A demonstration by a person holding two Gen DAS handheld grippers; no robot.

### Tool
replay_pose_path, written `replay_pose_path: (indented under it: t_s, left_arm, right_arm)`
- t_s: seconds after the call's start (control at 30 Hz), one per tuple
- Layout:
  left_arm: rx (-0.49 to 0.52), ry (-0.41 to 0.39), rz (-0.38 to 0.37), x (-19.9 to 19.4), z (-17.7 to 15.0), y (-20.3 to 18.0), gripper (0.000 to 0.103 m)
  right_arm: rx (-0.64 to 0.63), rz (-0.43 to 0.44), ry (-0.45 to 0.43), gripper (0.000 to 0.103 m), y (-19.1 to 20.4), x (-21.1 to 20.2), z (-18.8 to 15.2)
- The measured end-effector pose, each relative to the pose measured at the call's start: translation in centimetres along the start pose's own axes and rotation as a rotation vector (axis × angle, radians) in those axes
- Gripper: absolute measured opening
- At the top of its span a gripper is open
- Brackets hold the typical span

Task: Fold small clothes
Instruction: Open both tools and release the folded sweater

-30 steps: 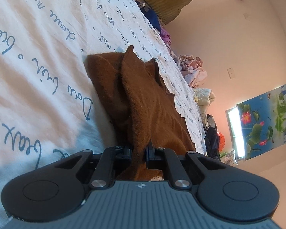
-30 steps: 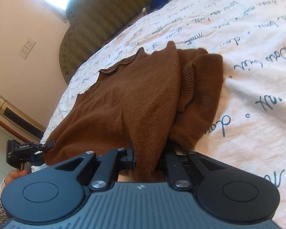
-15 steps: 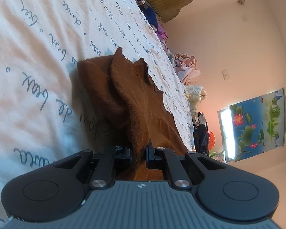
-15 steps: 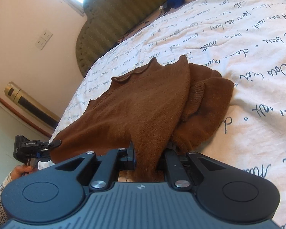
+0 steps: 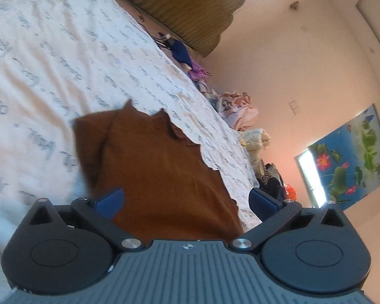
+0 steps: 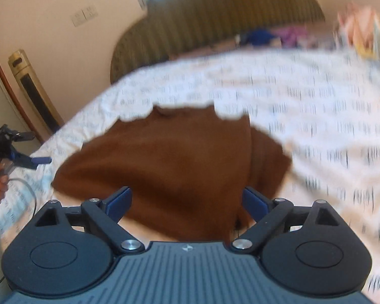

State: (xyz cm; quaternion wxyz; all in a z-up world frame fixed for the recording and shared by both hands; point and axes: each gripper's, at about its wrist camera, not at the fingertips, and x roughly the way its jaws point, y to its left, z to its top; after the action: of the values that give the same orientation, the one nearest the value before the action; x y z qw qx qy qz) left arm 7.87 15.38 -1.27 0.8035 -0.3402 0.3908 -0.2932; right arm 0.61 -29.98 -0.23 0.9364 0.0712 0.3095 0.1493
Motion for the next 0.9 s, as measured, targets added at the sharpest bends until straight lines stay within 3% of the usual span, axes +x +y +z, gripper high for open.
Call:
replay_pose_path:
  t_s: [0.1, 0.17, 0.2, 0.23, 0.27, 0.37, 0.43, 0.53, 0.6, 0.73, 0.9]
  left_arm:
    - [0.001, 0.019, -0.004, 5.0, -2.0, 0.1, 0.103]
    - [-0.009, 0.039, 0.09, 7.8, -3.2, 1.7, 0.101]
    - [0.015, 0.003, 0.052, 8.0, -3.8, 2.5, 0.103]
    - [0.041, -0.007, 0.044, 7.5, -4.0, 2.8, 0.099]
    - [0.04, -0.002, 0.052, 7.0, -4.1, 2.9, 0.097]
    - [-0.02, -0.009, 0.073, 4.0, -4.3, 2.7, 0.103]
    - [-0.021, -0.041, 0.173, 2.4, -4.4, 2.0, 0.103]
    - [-0.049, -0.015, 0.358, 1.5, -4.0, 1.6, 0.103]
    - [-0.035, -0.024, 0.372, 0.8, -4.4, 1.5, 0.103]
    - [0.051, -0.03, 0.474, -0.2, -5.6, 1.4, 0.103]
    - [0.097, -0.016, 0.495, -0.3, -6.4, 1.9, 0.103]
  right_arm:
    - [-0.06, -0.028, -0.002, 0.095, 0.5, 4.8, 0.7]
    - [-0.052, -0.091, 0.107, 0.094, -0.2, 8.8, 0.1]
    - [-0.073, -0.153, 0.155, 0.095, -0.9, 10.5, -0.9]
    - [-0.088, -0.183, 0.172, 0.095, -1.7, 11.4, -1.9]
    - [-0.078, -0.161, 0.129, 0.099, -2.2, 10.9, -2.4]
    - [-0.033, -0.198, 0.15, 0.1, -1.4, 9.5, -2.0]
    - [-0.052, -0.189, 0.115, 0.1, 0.4, 8.4, -1.0]
    - [-0.039, -0.119, 0.064, 0.1, 3.6, 7.8, 0.6]
    - [-0.053, -0.085, 0.056, 0.1, 6.1, 8.2, 1.7]
    - [-0.127, -0.087, 0.092, 0.103, 11.1, 10.5, 3.2]
    - [-0.185, -0.064, 0.087, 0.103, 15.7, 13.3, 3.8]
